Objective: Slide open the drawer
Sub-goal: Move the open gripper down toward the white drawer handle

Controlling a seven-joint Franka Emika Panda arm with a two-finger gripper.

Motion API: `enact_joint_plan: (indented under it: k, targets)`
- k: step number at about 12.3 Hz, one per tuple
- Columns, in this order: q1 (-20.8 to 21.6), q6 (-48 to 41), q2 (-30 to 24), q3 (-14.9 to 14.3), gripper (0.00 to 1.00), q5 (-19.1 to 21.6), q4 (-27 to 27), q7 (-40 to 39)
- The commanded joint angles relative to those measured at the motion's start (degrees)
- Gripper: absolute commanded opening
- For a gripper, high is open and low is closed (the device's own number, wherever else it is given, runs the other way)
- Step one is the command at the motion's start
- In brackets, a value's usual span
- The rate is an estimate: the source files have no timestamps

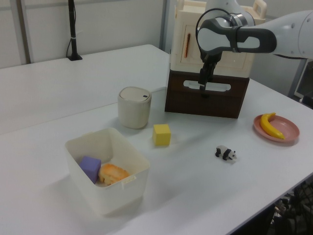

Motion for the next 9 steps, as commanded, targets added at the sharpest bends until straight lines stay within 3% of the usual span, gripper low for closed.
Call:
enact_joint_plan:
  k: [1,9]
  targets:
    - [-1.22,5.88,2.22,0.49,1.0,-0.99,0.33,-1.76]
    - [-2.72,11.27,6.26,0.49,1.0,-1.16,0.5,-2.11]
